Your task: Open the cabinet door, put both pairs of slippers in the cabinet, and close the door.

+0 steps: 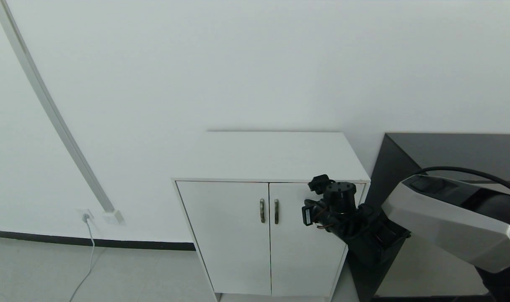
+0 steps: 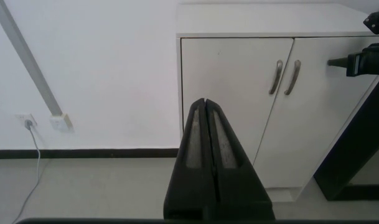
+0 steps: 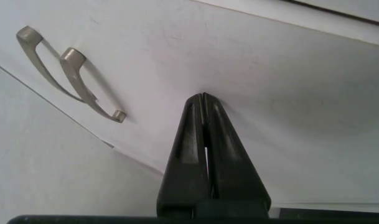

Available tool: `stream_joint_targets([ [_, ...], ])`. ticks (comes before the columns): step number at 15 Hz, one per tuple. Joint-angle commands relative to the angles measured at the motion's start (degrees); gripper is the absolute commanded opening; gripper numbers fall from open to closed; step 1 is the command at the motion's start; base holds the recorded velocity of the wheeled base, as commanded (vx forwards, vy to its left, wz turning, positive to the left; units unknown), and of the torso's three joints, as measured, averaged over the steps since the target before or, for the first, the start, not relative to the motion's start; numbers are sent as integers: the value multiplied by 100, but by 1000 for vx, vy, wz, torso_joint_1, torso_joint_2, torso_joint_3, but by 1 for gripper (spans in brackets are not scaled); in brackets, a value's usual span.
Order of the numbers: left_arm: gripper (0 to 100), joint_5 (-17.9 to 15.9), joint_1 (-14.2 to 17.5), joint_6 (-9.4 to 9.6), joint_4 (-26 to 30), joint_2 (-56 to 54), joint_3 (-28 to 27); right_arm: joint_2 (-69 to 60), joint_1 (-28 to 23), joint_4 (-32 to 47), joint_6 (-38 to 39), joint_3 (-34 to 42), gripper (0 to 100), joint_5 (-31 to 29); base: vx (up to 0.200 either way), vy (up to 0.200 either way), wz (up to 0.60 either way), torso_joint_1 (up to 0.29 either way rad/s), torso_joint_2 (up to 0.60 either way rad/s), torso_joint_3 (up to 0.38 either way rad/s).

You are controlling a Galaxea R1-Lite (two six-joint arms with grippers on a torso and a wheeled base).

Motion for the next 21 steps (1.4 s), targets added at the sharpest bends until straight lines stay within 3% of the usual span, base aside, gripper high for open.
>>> stream_joint_targets([
  [1, 0, 1, 0, -1, 1, 7, 0, 9, -4, -17, 0, -23, 0, -1, 0, 0, 0, 0, 0, 0],
  [21, 0, 1, 9, -1, 1, 7, 0, -44, -83, -17, 0, -216, 0, -19, 0, 0, 0, 0, 0, 0],
])
